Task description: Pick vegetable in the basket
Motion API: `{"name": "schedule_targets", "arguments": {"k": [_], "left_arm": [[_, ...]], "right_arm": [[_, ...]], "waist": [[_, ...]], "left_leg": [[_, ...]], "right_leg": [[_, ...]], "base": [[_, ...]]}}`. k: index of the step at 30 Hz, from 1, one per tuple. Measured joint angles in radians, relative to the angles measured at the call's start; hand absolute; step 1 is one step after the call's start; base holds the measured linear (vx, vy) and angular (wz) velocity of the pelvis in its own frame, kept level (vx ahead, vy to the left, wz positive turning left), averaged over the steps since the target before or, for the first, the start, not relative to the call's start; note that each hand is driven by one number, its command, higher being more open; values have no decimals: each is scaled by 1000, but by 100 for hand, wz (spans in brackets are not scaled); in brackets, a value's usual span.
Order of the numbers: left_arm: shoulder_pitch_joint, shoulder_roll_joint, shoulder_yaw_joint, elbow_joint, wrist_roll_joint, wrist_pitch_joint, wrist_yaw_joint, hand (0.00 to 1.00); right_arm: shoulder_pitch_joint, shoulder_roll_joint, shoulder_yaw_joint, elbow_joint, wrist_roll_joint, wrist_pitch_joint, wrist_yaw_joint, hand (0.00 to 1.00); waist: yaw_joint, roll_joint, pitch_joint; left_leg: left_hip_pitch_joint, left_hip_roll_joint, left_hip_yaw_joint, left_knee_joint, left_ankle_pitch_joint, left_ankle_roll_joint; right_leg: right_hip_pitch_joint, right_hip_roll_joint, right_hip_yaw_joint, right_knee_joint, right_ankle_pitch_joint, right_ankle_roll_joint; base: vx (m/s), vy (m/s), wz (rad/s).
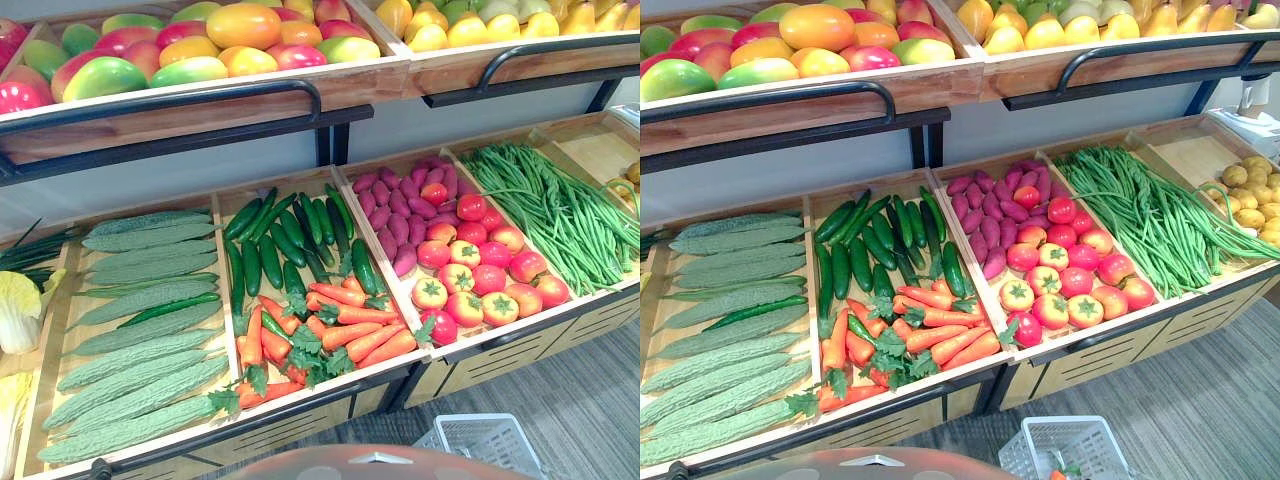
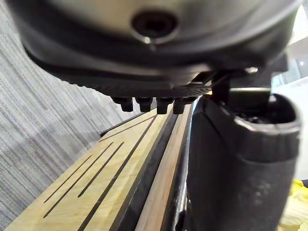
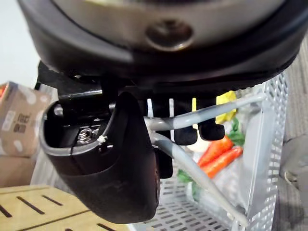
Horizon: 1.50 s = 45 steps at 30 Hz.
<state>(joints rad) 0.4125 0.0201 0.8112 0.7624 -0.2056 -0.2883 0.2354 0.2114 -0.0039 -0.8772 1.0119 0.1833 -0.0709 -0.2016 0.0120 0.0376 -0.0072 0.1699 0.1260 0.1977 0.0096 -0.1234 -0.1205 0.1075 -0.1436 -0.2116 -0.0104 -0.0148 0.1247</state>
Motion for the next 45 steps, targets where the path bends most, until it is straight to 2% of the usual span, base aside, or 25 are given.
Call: {"name": "schedule_targets", "arguments": {"k": [2, 7, 12, 13, 16, 19, 25, 30, 34, 40, 45], "left_arm": [[3, 21, -31, 13, -61, 0, -46, 100], [16, 46, -46, 35, -107, 0, -132, 100], [17, 79, -63, 56, -107, 0, -152, 100], [6, 77, -48, 57, -107, 0, -150, 100], [-61, 55, 105, 82, -107, 19, -56, 100], [-89, 13, 192, 59, -112, 20, -52, 100], [-126, -32, 259, 54, -142, 20, -29, 100], [-149, -54, 264, 54, -145, 19, 9, 100], [-149, -68, 255, 54, -166, 0, 47, 100], [-151, -72, 217, 54, -187, -19, 99, 100], [-151, -73, 218, 54, -191, -21, 105, 100]], "right_arm": [[6, 0, 49, 5, -1, -2, 9, 0], [5, -4, 148, 10, -31, -5, 38, 0], [7, -7, 233, 12, -63, -5, 46, 0], [9, -6, 237, 13, -63, -4, 48, 0], [7, -5, 230, 21, -61, 0, 46, 0], [2, -4, 201, 43, -59, 0, 41, 0], [-34, -10, 180, 78, -57, -2, 17, 0], [-48, -11, 183, 84, -59, -5, 15, 0], [-47, -10, 198, 83, -57, -10, -7, 0], [-42, -8, 222, 84, -35, -10, -19, 0], [-42, -8, 222, 85, -18, -10, -23, 0]], "waist": [[12, 0, 5], [16, 1, 16], [27, 1, 20], [29, -1, 22], [27, -17, 32], [15, -31, 44], [8, -28, 49], [3, -20, 54], [-17, -17, 56], [-16, -17, 57], [-17, -17, 57]], "left_leg": [[-1, 4, 4, -3, 2, -3], [12, 7, 16, -14, 8, -8], [-8, 5, 16, -16, 9, -9], [-13, 5, 10, -17, 11, -8], [-20, 5, -15, -34, 21, -5], [-20, 0, -34, -37, 26, -4], [-20, -1, -47, -46, 26, -3], [-8, 4, -59, -47, 25, -3], [-8, 4, -59, -47, 25, -3], [-6, 7, -56, -46, 26, -3], [-5, 8, -49, -46, 25, -3]], "right_leg": [[0, 7, 7, -11, 7, -1], [3, 13, 17, -22, 14, -1], [-2, 13, 15, -52, 29, 0], [-1, 13, 8, -58, 31, -1], [2, 9, -15, -63, 31, -2], [16, 6, -35, -63, 27, -7], [16, 2, -53, -53, 12, -8], [16, 1, -60, -14, -16, -7], [16, 0, -64, -11, -18, -6], [16, 3, -62, -11, -18, -6], [16, 4, -58, -11, -18, -6]], "base": [[-16, -12, -6], [-9, -4, -7], [-24, 2, -1], [-14, -9, 18], [23, 1, 17], [94, 20, 17], [46, 14, 8], [1, -2, 8], [0, 0, 0], [0, 0, 0], [0, 0, 0]]}}
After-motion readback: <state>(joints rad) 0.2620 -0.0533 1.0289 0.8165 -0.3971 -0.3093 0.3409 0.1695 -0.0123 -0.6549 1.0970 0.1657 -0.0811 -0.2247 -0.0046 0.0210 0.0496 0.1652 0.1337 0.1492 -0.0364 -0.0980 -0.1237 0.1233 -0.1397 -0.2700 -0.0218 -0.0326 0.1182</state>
